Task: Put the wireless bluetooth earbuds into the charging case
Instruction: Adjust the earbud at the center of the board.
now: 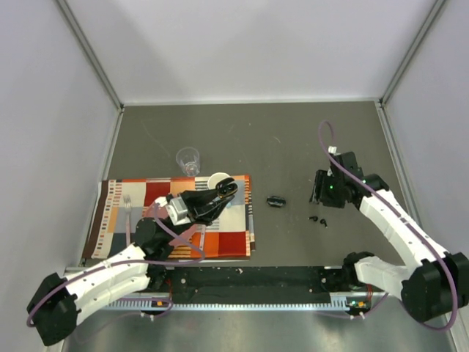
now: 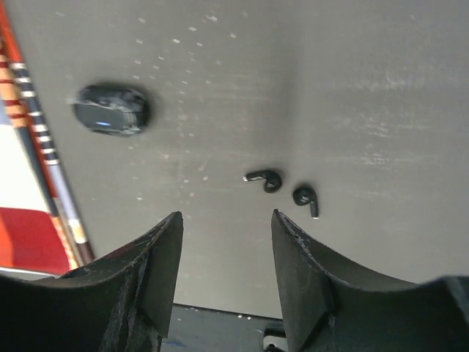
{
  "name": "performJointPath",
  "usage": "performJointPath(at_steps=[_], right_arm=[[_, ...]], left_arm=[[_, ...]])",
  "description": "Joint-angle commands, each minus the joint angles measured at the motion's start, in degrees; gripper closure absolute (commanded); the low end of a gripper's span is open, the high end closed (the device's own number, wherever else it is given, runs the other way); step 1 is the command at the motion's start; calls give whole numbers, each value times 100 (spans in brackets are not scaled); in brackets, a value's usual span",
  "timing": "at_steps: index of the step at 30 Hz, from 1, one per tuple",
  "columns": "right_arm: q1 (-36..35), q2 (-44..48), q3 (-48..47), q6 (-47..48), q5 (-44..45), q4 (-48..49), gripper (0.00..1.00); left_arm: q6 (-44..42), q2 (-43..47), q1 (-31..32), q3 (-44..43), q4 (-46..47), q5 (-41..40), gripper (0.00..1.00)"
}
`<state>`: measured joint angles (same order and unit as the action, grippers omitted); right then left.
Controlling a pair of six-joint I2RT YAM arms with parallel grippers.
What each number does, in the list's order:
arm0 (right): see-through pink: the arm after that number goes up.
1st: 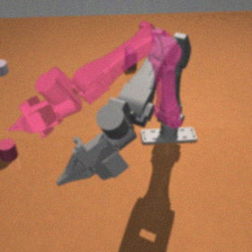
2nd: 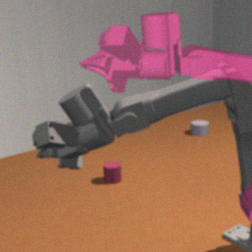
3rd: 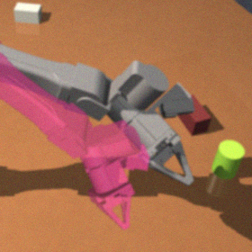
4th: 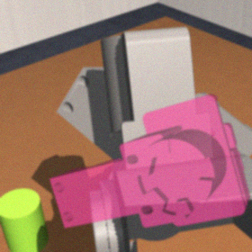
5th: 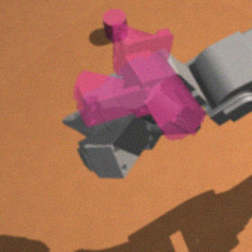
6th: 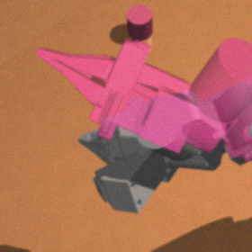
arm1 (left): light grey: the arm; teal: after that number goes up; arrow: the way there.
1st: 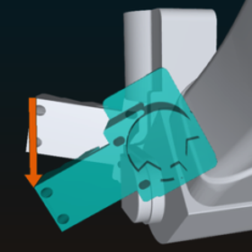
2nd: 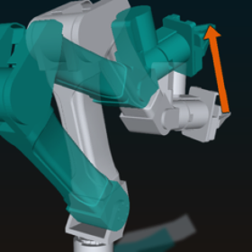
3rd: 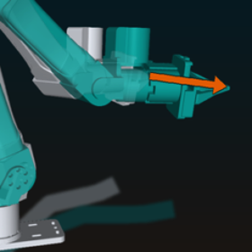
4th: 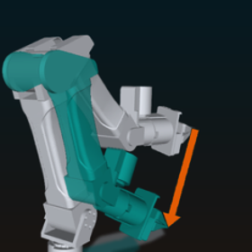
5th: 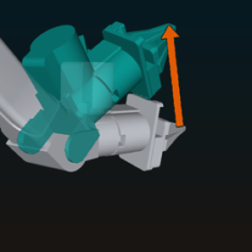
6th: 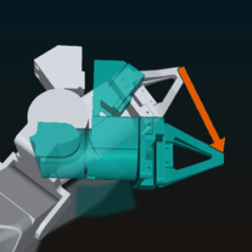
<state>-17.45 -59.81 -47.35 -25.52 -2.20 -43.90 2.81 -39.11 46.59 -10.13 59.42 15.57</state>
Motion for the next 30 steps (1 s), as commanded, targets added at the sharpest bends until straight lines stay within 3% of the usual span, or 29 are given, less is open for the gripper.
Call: performJointPath(at_steps=[1, 19, 26, 30], right_arm=[[31, -302, -169, 109, 544, -418, 50], [31, -1419, 15, -119, 886, -541, 56], [31, -1446, 165, -647, 966, -260, 58], [40, -1332, 253, -683, 591, -93, 60]], left_arm=[[0, 123, 8, 2, 149, 69, 100], [53, 360, -1, 213, 167, 16, 100], [-122, 589, 8, 292, 88, -54, 100], [-175, 729, 8, 292, -44, -19, 100]])
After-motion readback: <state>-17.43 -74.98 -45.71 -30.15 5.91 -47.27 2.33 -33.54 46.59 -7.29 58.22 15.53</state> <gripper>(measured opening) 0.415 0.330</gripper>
